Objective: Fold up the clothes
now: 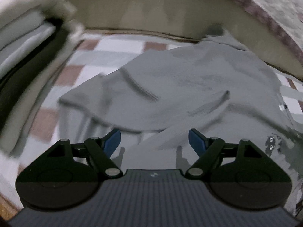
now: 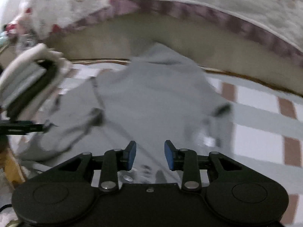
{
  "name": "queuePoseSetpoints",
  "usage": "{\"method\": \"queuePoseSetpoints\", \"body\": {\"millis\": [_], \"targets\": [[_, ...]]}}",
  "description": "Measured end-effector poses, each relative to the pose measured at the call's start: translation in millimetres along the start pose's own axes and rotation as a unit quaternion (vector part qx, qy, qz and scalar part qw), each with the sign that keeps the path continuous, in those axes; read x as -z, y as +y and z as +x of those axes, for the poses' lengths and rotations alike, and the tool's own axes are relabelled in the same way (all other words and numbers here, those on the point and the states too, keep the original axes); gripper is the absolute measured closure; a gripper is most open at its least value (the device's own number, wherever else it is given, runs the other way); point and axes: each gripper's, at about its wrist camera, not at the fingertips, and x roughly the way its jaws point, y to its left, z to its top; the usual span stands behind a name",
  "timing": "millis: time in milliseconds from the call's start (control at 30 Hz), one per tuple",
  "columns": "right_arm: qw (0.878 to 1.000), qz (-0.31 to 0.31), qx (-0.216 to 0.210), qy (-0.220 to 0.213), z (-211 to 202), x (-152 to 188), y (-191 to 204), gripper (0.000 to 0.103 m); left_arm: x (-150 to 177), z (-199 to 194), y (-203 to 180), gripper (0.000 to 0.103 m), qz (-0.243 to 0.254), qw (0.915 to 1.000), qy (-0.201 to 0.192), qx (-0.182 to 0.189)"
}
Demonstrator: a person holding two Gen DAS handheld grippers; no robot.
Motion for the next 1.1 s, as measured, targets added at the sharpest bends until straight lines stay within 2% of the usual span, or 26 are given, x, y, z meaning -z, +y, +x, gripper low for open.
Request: {"method": "queuePoseSetpoints", "body": {"millis": [133,433,633,733,767,800,833,867,933,967,1033,1100], "targets": [[1.000,-0.026,0.000,-0.002,15.5,-6.7,27.4,0.064,-6.0,21.6,-26.4,0.023,0.036,0.9987,-0.006,0.036],[0.999,-0.039,0.006,0.024,40.0,-11.3,46.5,0.063,-6.1,53.9,-47.4,0.022,0.070,0.9965,0.014,0.044],[0.999,-0.023,0.012,0.031,43.4,-10.4,41.5,0.063,-5.3,71.6,-59.1,0.020,0.089,0.9945,0.026,0.048],[0.999,-0.021,0.013,0.034,45.0,-10.4,40.4,0.063,-5.2,76.6,-59.7,0.016,0.086,0.9952,0.028,0.038],[0.999,-0.022,0.013,0.034,45.6,-10.7,40.3,0.063,-5.9,78.0,-57.8,0.024,0.083,0.9961,0.022,0.020],[0.999,-0.023,0.012,0.035,45.8,-10.3,40.4,0.063,-6.6,79.3,-55.9,0.055,0.080,0.9966,0.017,0.003],[0.999,-0.025,0.013,0.036,46.2,-9.8,40.0,0.062,-8.3,79.1,-53.0,0.070,0.076,0.9970,0.010,-0.014],[0.999,-0.027,0.013,0.037,46.7,-9.2,39.6,0.061,-15.5,70.1,-44.4,0.095,0.058,0.9981,-0.002,-0.023],[0.999,-0.029,0.017,0.041,47.5,-7.9,36.9,0.061,-30.1,51.0,-26.5,0.095,0.022,0.9984,-0.030,-0.044],[0.998,-0.029,0.020,0.043,47.9,-7.0,35.1,0.061,-37.3,35.2,-12.4,0.095,0.004,0.9959,-0.060,-0.067],[0.998,-0.027,0.023,0.047,48.1,-6.0,30.7,0.061,-51.3,3.8,15.4,0.095,-0.031,0.9858,-0.119,-0.114],[0.998,-0.022,0.026,0.045,47.1,-8.3,27.1,0.061,-58.5,-18.6,41.7,0.095,-0.059,0.9727,-0.157,-0.160]]}}
